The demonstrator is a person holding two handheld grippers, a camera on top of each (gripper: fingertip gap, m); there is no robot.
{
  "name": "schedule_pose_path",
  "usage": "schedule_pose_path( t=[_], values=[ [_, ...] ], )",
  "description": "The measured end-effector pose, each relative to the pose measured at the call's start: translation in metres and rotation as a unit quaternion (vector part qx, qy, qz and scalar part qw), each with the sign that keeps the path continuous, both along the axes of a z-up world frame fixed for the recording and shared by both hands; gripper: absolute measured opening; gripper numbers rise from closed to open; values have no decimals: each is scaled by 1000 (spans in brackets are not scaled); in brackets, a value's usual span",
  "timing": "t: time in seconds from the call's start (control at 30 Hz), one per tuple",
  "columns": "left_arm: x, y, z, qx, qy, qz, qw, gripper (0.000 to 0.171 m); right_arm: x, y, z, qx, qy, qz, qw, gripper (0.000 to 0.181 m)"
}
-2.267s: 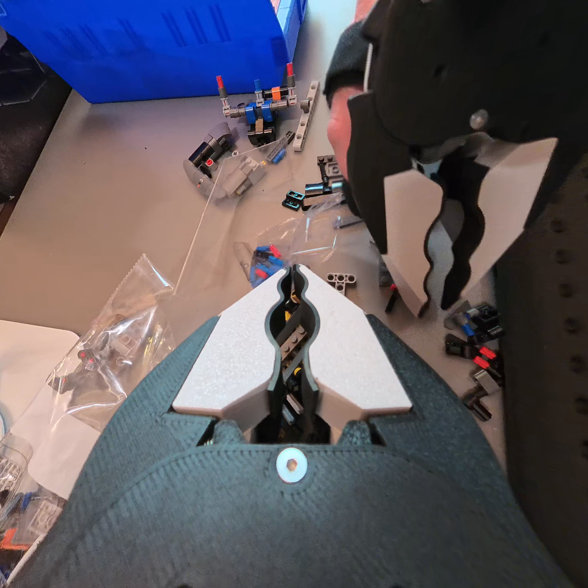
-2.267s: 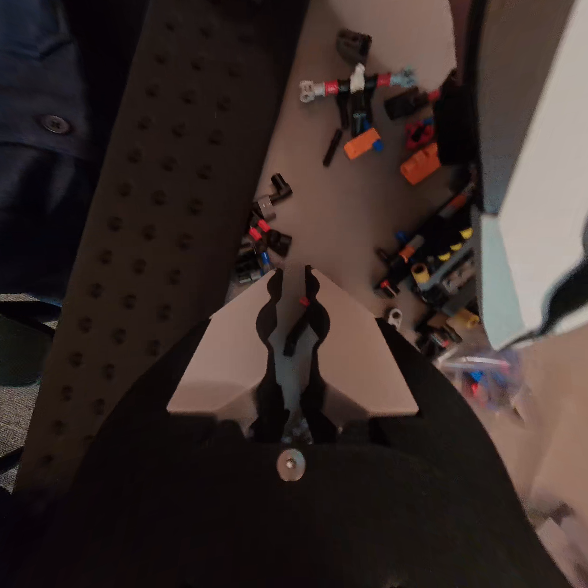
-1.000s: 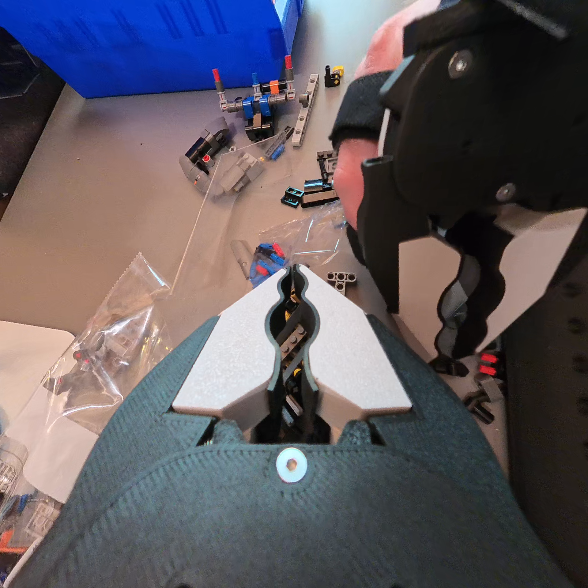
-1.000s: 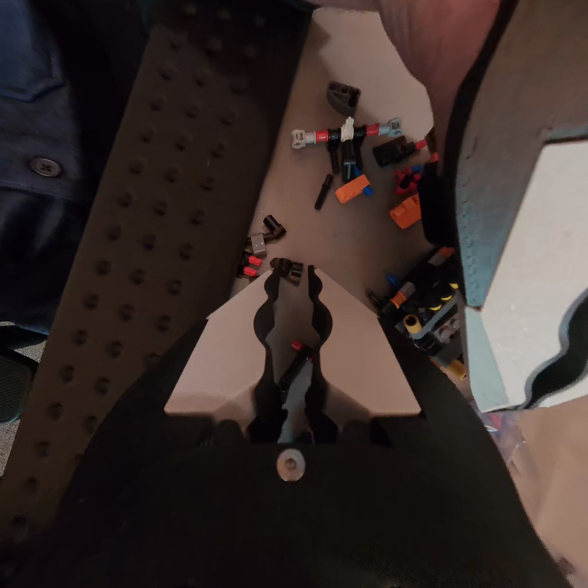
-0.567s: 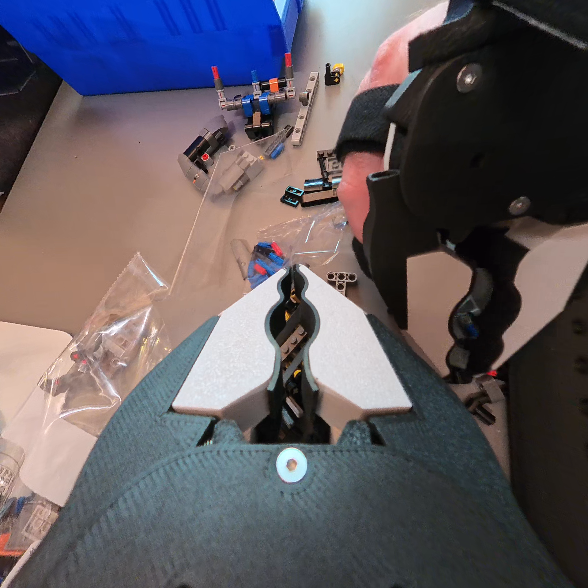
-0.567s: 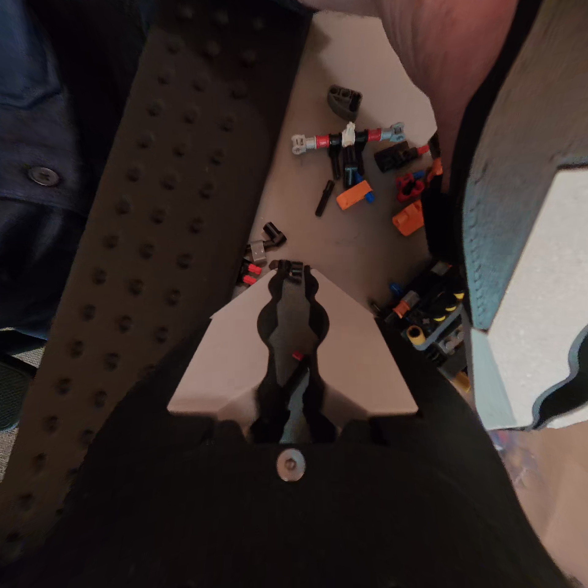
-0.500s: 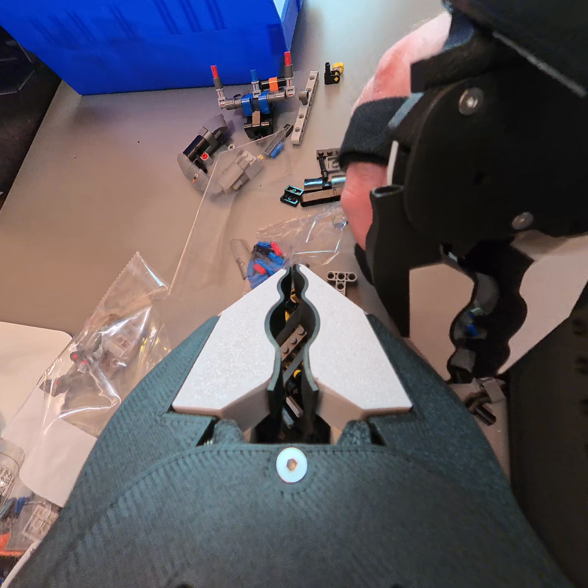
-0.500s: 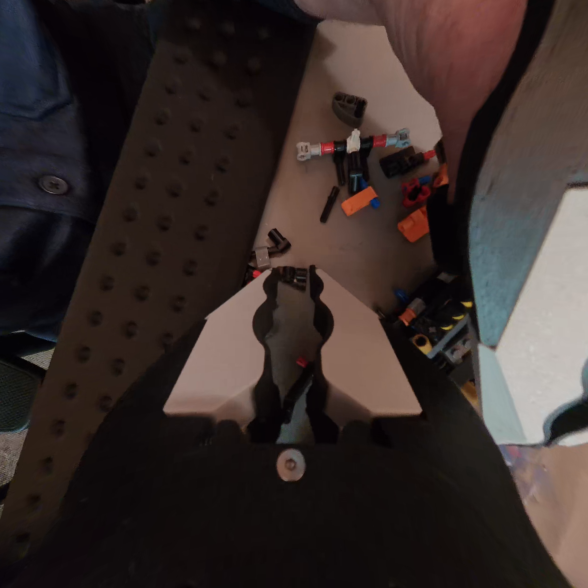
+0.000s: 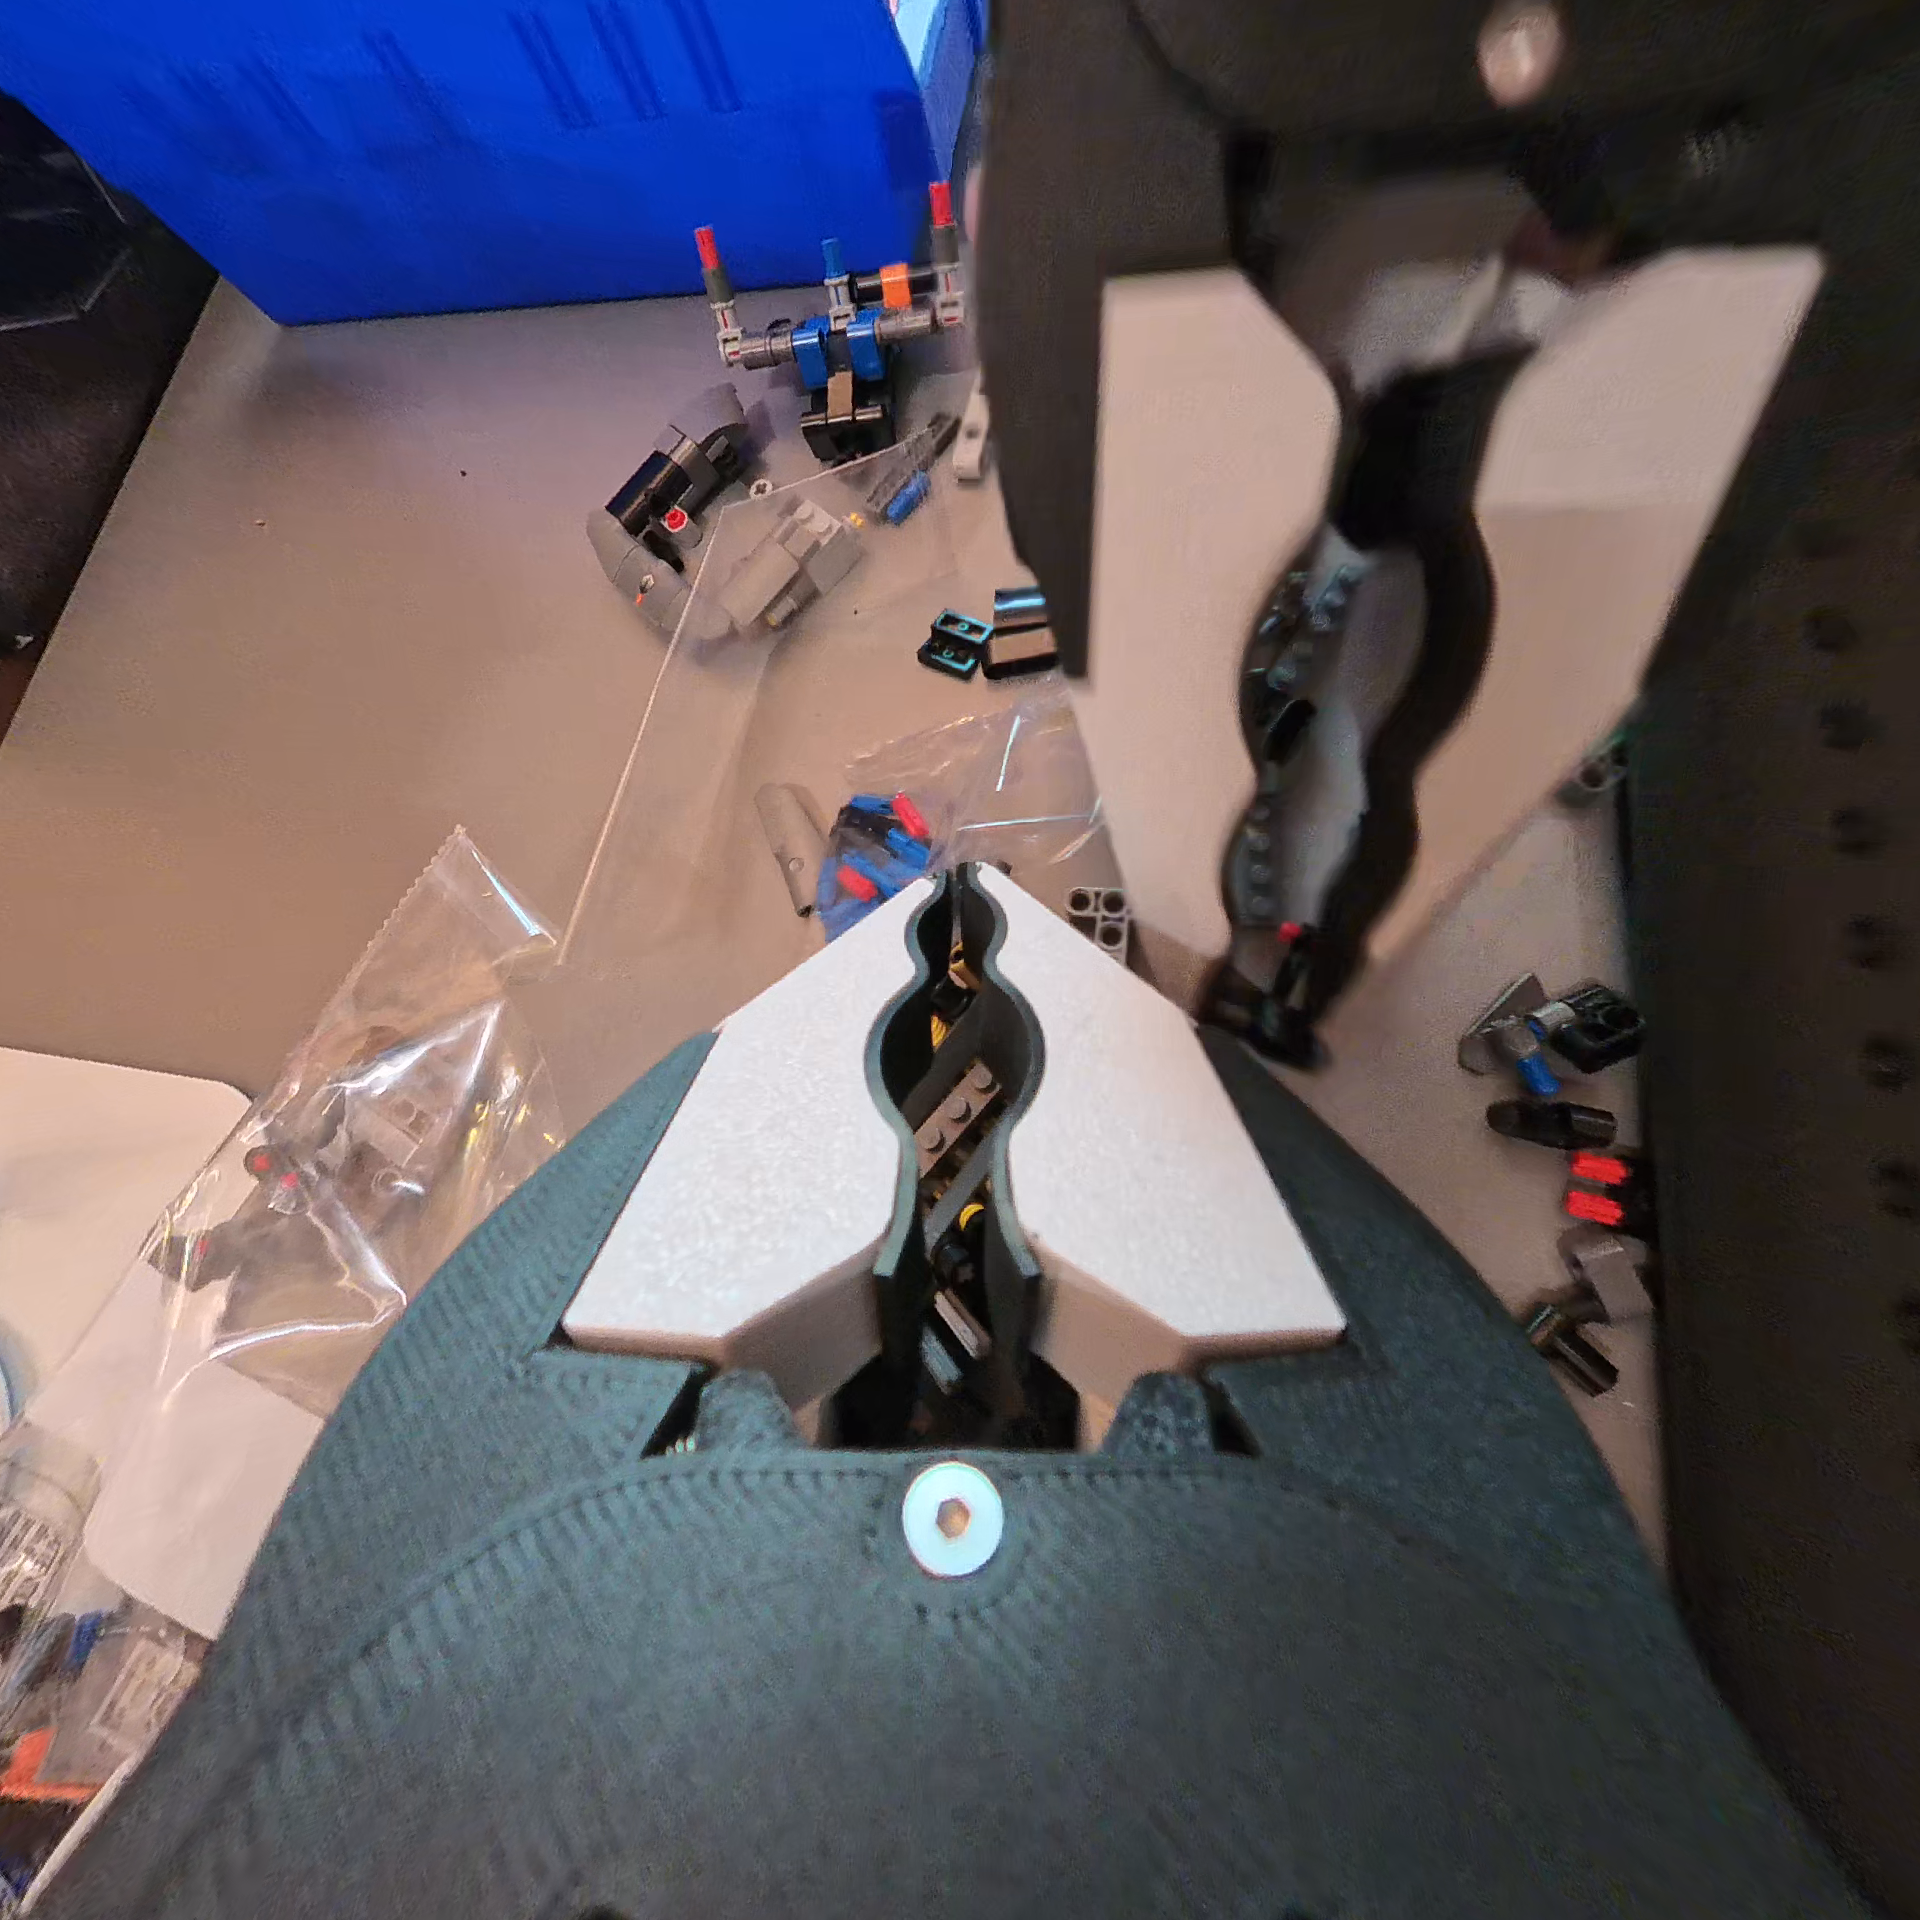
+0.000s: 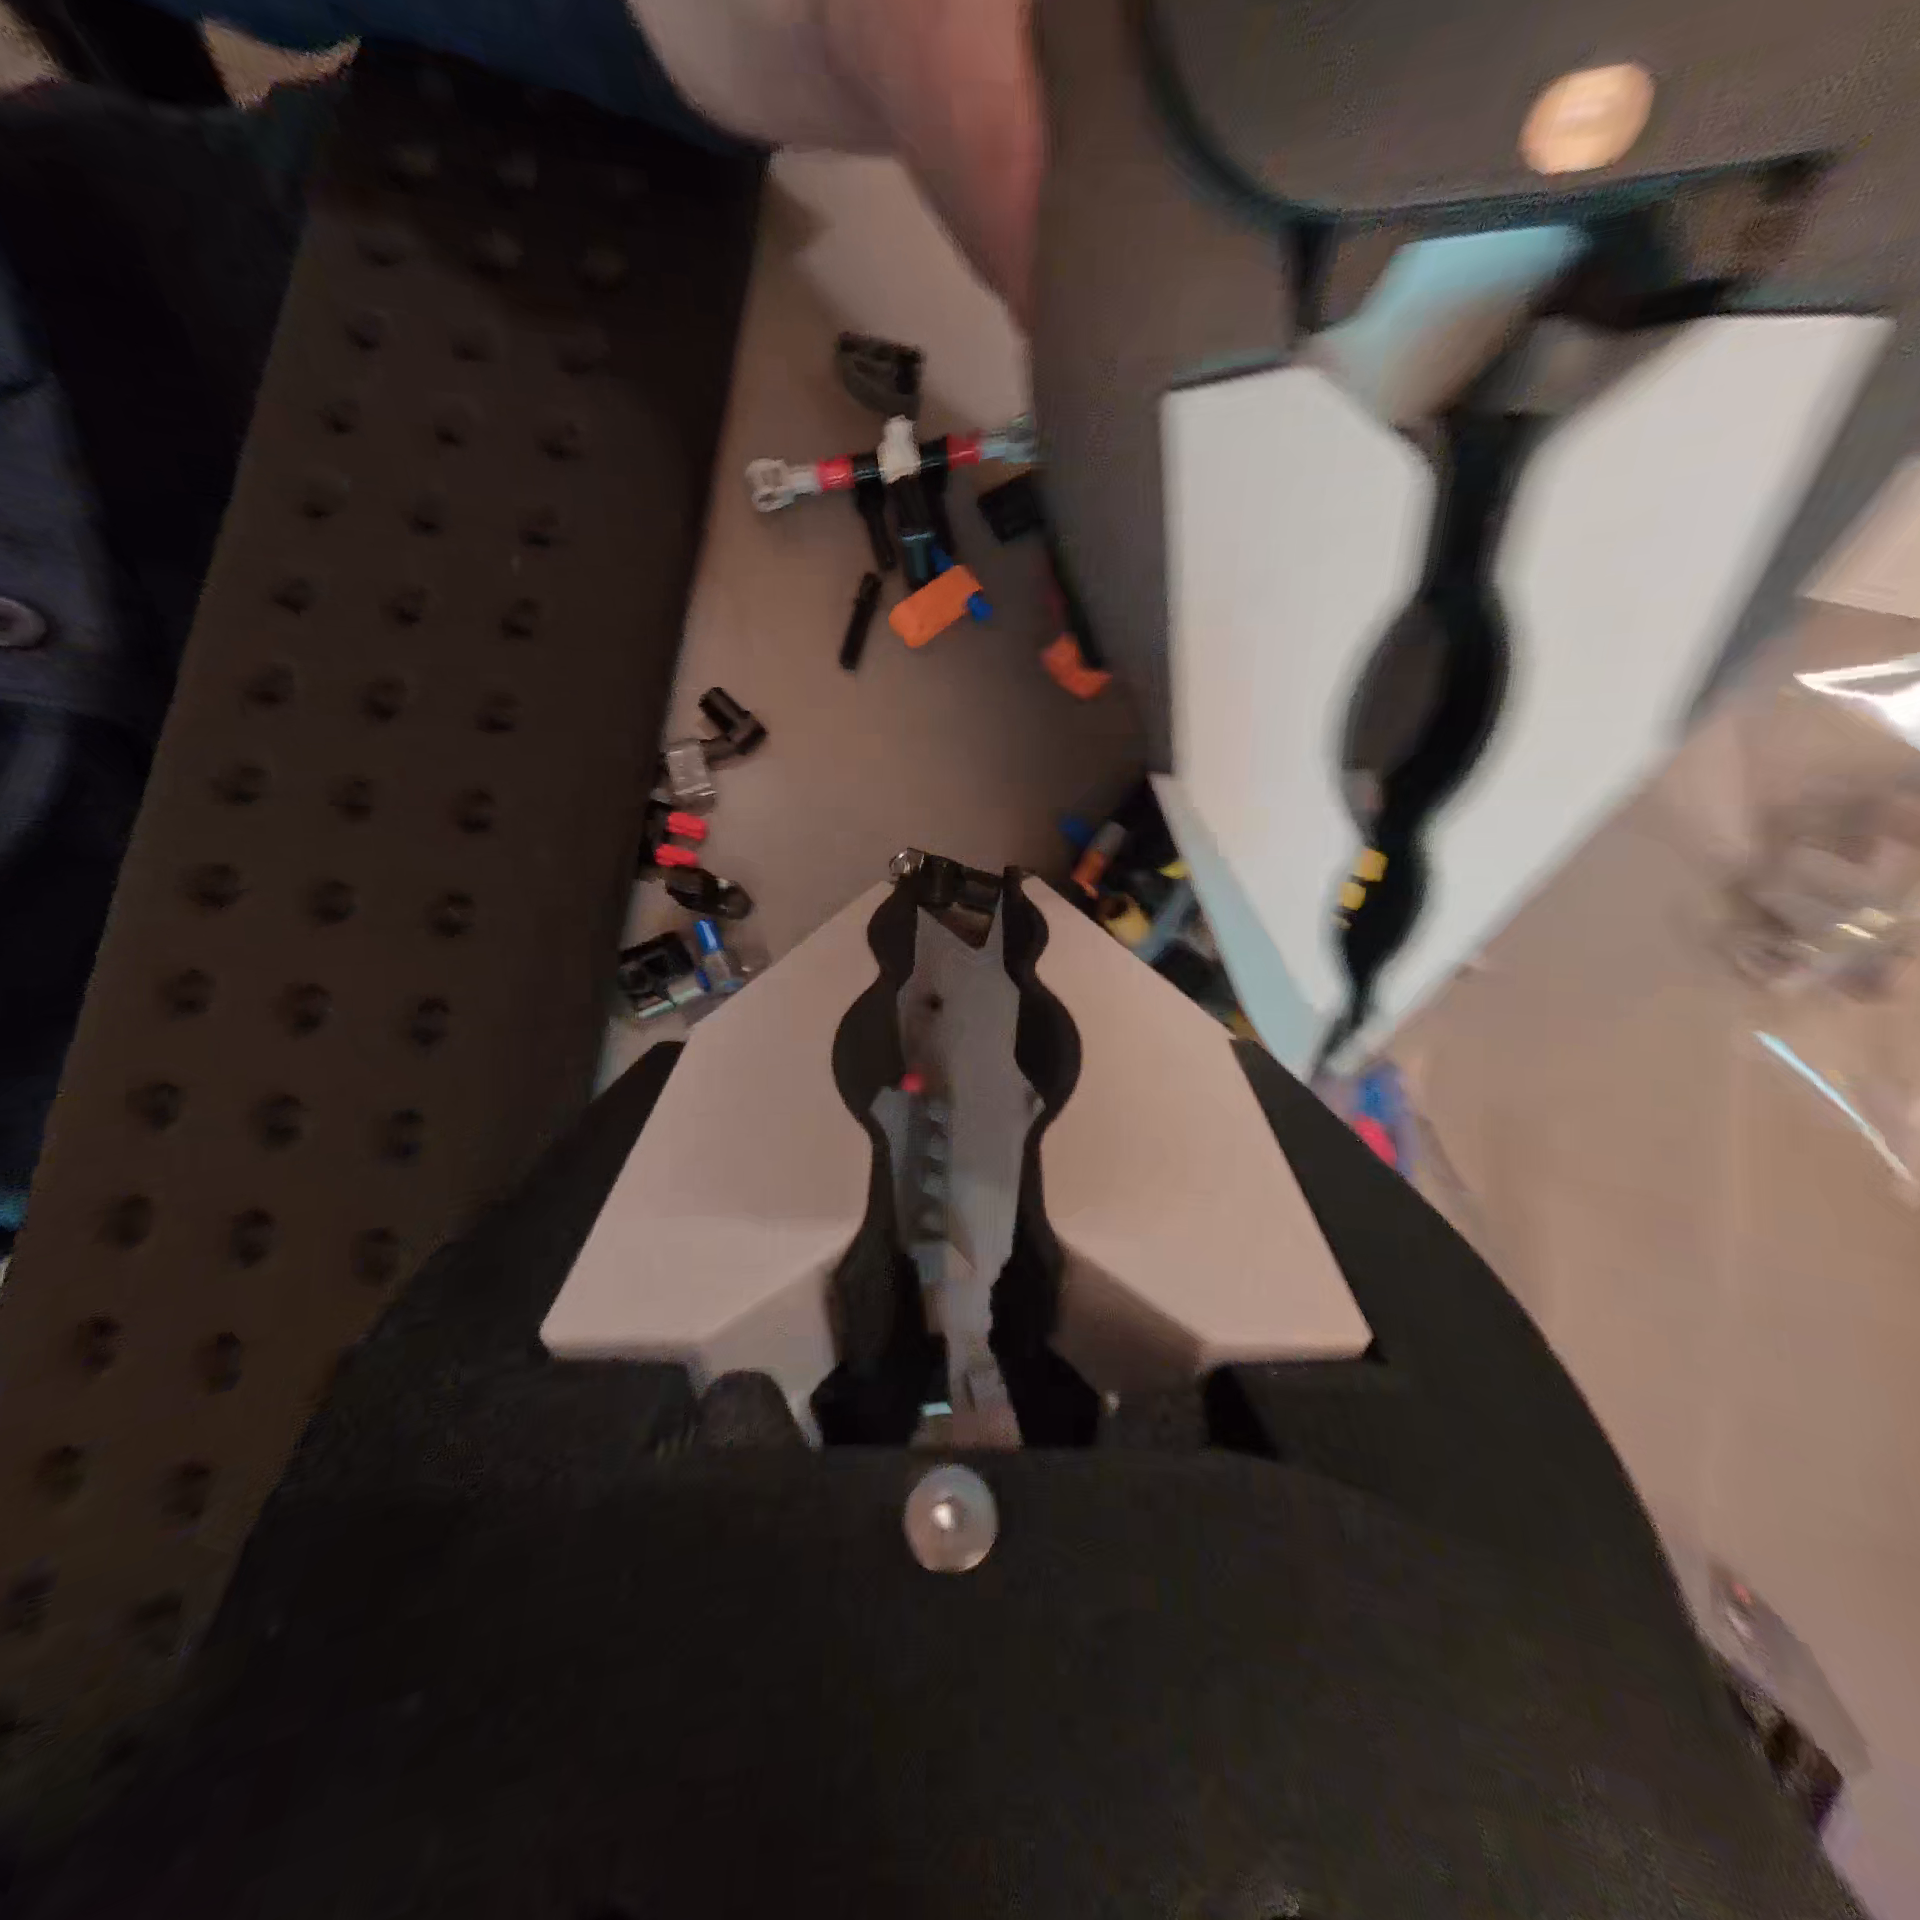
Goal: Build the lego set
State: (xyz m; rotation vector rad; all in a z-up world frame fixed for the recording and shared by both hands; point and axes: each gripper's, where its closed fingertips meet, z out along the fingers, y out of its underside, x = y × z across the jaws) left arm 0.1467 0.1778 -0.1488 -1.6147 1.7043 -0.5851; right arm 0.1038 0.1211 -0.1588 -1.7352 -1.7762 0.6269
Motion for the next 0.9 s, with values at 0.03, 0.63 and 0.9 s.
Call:
schedule_pose_path(
  t=[0.03,0.63,0.9],
  values=[
    [0,0,0,0,0,0,1000,0,6,7,7,7,14,-16,1000,14],
    [-1,0,0,0,0,0,1000,0,41,37,30,-9,78,-88,993,13],
    [-1,-1,-1,1,5,-1,1000,0,50,39,13,-28,40,-101,994,14]
  ],
)
